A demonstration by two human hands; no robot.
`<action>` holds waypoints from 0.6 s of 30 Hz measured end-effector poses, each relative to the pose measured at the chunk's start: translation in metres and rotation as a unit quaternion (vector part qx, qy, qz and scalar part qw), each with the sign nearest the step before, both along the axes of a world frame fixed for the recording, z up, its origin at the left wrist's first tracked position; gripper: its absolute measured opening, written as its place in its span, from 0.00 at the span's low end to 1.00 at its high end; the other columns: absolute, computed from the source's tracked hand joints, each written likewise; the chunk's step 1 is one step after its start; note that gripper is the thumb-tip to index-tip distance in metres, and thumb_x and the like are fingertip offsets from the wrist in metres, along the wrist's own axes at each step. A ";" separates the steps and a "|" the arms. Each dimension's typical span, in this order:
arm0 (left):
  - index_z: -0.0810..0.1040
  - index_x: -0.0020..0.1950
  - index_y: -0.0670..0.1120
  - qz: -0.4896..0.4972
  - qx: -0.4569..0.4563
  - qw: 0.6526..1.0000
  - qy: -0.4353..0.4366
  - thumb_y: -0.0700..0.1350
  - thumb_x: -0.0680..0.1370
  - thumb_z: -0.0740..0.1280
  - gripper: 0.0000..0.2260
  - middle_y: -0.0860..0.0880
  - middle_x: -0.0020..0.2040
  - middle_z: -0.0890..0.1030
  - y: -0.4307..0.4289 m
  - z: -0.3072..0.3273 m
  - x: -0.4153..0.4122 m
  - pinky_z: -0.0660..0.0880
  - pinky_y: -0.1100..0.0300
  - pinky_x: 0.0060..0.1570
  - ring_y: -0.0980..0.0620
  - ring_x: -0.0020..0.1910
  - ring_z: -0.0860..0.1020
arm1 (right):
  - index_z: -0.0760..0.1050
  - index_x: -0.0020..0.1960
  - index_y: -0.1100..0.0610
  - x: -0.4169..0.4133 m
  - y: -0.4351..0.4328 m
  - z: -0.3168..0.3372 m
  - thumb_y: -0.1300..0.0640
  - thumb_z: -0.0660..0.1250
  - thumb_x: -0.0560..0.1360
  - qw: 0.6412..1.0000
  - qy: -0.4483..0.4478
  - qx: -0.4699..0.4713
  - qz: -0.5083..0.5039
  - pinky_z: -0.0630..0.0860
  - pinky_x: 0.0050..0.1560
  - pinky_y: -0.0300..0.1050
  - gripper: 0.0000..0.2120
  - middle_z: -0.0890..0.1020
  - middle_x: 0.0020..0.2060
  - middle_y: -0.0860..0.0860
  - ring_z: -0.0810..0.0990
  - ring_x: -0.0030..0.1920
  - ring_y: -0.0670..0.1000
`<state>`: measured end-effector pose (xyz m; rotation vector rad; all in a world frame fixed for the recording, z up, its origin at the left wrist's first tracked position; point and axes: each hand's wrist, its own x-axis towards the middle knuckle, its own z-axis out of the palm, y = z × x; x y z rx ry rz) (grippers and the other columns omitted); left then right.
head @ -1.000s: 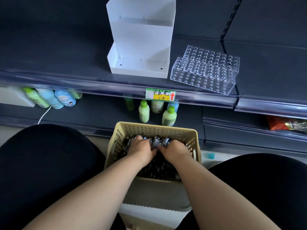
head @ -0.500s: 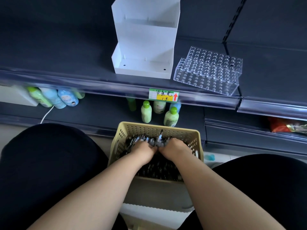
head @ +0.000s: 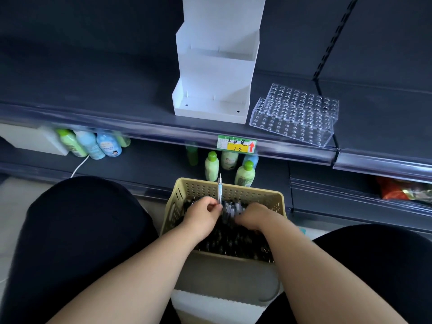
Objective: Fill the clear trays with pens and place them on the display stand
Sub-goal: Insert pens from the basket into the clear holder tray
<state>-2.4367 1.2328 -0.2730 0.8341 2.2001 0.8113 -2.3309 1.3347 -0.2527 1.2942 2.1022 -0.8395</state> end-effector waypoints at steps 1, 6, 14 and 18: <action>0.78 0.52 0.47 0.003 0.020 1.000 0.001 0.48 0.78 0.65 0.07 0.51 0.49 0.81 0.001 0.005 0.000 0.68 0.65 0.46 0.52 0.50 0.77 | 0.76 0.54 0.59 0.002 0.002 0.013 0.46 0.61 0.75 1.000 0.000 -0.010 0.007 0.71 0.45 0.40 0.17 0.80 0.49 0.55 0.79 0.50 0.54; 0.76 0.46 0.50 0.003 0.168 0.985 -0.020 0.44 0.76 0.68 0.02 0.56 0.41 0.81 0.009 0.041 0.004 0.69 0.76 0.38 0.58 0.42 0.79 | 0.77 0.40 0.60 0.019 0.025 0.091 0.53 0.63 0.74 0.993 0.117 0.028 0.003 0.70 0.28 0.35 0.11 0.80 0.26 0.50 0.76 0.25 0.46; 0.75 0.46 0.57 -0.051 0.346 0.937 0.014 0.48 0.72 0.68 0.05 0.59 0.44 0.83 0.072 0.147 -0.006 0.76 0.64 0.47 0.61 0.45 0.81 | 0.73 0.38 0.56 0.064 0.113 0.179 0.56 0.64 0.70 0.841 0.390 0.329 -0.182 0.76 0.38 0.43 0.05 0.81 0.28 0.49 0.80 0.34 0.51; 0.72 0.45 0.58 -0.046 0.352 0.925 0.136 0.51 0.72 0.66 0.04 0.61 0.42 0.82 0.130 0.178 -0.031 0.70 0.78 0.41 0.66 0.42 0.79 | 0.73 0.41 0.53 0.074 0.157 0.170 0.53 0.64 0.72 0.808 0.379 0.381 -0.240 0.63 0.30 0.31 0.04 0.77 0.31 0.43 0.72 0.33 0.41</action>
